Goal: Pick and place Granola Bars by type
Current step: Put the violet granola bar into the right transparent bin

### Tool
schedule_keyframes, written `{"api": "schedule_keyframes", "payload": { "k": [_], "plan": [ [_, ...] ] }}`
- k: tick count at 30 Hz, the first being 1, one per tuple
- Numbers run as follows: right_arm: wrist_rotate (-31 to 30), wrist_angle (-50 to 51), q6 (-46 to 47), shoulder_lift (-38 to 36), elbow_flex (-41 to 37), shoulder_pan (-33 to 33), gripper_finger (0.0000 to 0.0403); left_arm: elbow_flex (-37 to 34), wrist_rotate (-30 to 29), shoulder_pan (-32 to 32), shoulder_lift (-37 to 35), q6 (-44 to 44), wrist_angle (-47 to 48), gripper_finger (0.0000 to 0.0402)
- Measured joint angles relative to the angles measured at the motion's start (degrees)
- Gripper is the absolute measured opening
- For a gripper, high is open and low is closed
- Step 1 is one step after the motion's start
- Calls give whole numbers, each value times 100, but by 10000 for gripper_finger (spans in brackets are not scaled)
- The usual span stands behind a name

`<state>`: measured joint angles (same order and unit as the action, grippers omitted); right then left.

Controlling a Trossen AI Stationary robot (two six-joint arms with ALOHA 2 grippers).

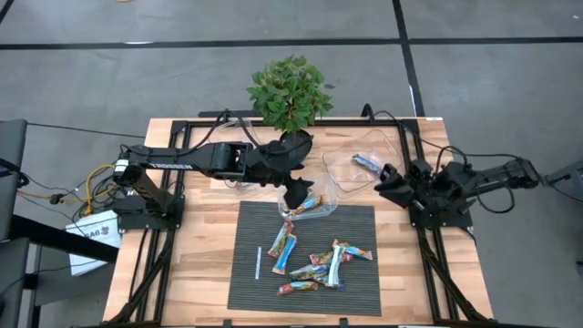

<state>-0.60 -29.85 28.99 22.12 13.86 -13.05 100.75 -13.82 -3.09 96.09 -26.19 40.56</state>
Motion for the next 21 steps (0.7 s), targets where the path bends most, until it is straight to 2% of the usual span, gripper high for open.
{"api": "schedule_keyframes", "payload": {
  "k": [5, 9, 14, 21],
  "plan": [
    [-351, -1101, -104, 2, -586, -352, 98, 0, 0, 1, 0, 0, 140, 274],
    [-762, -1585, 71, -2, -870, -612, 98, 0, 3, 0, 0, -5, 167, 274],
    [-1048, -1140, 727, 289, -709, -1019, 98, 0, 6, 0, 0, -32, 257, 274],
    [-1397, -214, 816, 1586, 267, -1429, 98, 0, 7, 0, 0, -55, 401, 274]
  ]
}}
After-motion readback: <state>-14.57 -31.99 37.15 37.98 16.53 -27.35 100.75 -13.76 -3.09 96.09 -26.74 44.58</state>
